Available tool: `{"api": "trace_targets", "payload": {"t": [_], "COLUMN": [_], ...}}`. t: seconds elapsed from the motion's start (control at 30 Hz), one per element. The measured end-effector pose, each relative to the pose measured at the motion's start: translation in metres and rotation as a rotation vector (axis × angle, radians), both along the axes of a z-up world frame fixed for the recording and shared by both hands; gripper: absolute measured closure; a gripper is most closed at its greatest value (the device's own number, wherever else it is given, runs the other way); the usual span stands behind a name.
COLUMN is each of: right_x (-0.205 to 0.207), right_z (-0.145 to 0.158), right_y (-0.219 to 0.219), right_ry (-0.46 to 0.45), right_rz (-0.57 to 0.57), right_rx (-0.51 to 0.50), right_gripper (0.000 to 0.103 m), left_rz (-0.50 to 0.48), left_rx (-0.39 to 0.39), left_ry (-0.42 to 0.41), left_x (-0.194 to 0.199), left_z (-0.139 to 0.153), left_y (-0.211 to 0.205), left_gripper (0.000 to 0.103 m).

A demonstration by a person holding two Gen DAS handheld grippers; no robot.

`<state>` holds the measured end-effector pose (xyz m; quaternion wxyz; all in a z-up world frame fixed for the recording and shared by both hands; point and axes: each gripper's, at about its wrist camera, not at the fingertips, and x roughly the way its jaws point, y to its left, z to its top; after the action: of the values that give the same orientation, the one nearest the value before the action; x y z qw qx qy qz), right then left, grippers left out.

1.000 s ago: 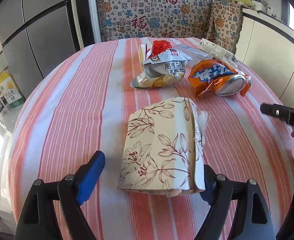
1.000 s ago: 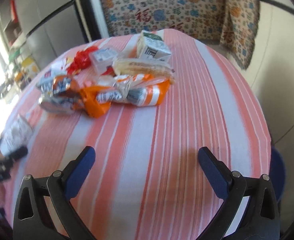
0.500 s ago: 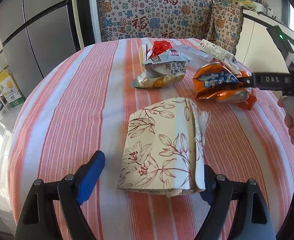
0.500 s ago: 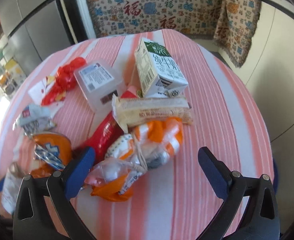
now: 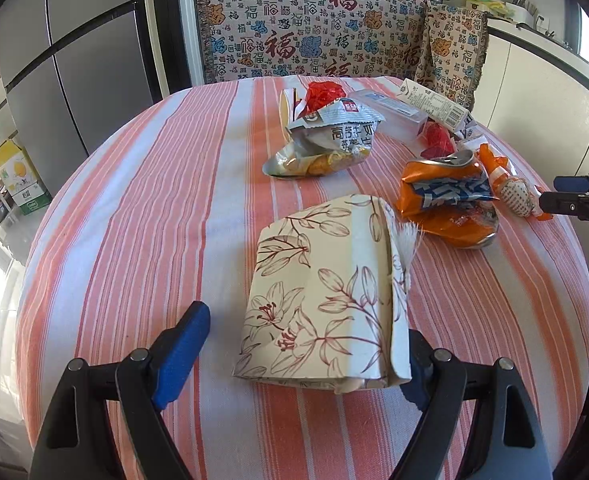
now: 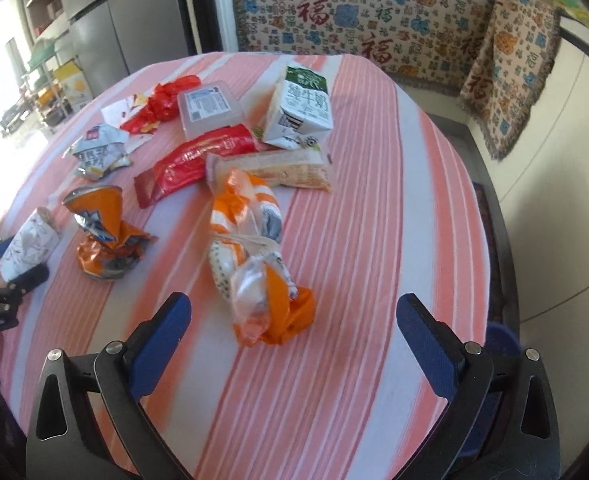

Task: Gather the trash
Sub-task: 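Grasp the floral paper wrapper with the left tool while the right tool reaches the orange bag, then close the right tool on the orange-and-white plastic bag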

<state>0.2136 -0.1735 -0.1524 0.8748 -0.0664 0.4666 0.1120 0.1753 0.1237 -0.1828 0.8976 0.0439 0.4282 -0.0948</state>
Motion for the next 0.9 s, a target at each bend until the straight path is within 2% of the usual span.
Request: {"api": "trace_targets", "payload": {"t": [0.1, 0.17, 0.2, 0.23, 0.27, 0.3, 0.37, 0.43, 0.6, 0.67, 0.8, 0.83, 0.9], "right_x": [0.017, 0.028, 0.031, 0.035, 0.035, 0.031, 0.017, 0.003, -0.02, -0.021, -0.022, -0.023, -0.024], "right_z": [-0.003, -0.01, -0.014, -0.019, -0.021, -0.021, -0.018, -0.015, -0.016, -0.017, -0.021, -0.02, -0.017], "right_y": [0.016, 0.021, 0.02, 0.018, 0.016, 0.014, 0.009, 0.006, 0.003, 0.004, 0.006, 0.005, 0.004], "right_ry": [-0.004, 0.017, 0.035, 0.06, 0.082, 0.082, 0.075, 0.074, 0.106, 0.113, 0.124, 0.127, 0.125], "right_rz": [0.048, 0.067, 0.077, 0.084, 0.087, 0.083, 0.089, 0.1, 0.104, 0.106, 0.113, 0.114, 0.112], "right_rx": [-0.034, -0.044, -0.034, -0.019, 0.003, 0.014, 0.019, 0.008, 0.006, 0.01, 0.006, 0.012, 0.022], "right_gripper": [0.002, 0.009, 0.02, 0.041, 0.055, 0.057, 0.058, 0.058, 0.057, 0.056, 0.054, 0.048, 0.042], "left_rz": [-0.001, -0.002, -0.007, -0.015, -0.029, -0.045, -0.063, -0.063, -0.085, -0.099, -0.108, -0.109, -0.119], "left_rx": [0.0, -0.008, -0.022, -0.041, -0.069, -0.1, -0.143, -0.155, -0.142, -0.142, -0.041, -0.026, -0.018], "left_ry": [0.0, 0.001, 0.001, 0.001, 0.001, 0.003, 0.007, 0.003, -0.04, -0.033, -0.03, -0.026, -0.025], "left_x": [0.0, 0.0, -0.001, -0.001, -0.002, -0.004, -0.008, -0.013, -0.018, -0.012, 0.002, 0.003, 0.003], "left_z": [0.0, 0.0, 0.001, 0.002, 0.003, 0.005, 0.007, 0.01, 0.026, 0.029, 0.027, 0.027, 0.029], "left_y": [0.0, 0.001, 0.002, 0.004, 0.007, 0.01, 0.017, 0.02, 0.009, 0.002, -0.016, -0.017, -0.019], "left_gripper": [0.018, 0.018, 0.018, 0.018, 0.018, 0.018, 0.018, 0.018, 0.018, 0.018, 0.018, 0.019, 0.024]}}
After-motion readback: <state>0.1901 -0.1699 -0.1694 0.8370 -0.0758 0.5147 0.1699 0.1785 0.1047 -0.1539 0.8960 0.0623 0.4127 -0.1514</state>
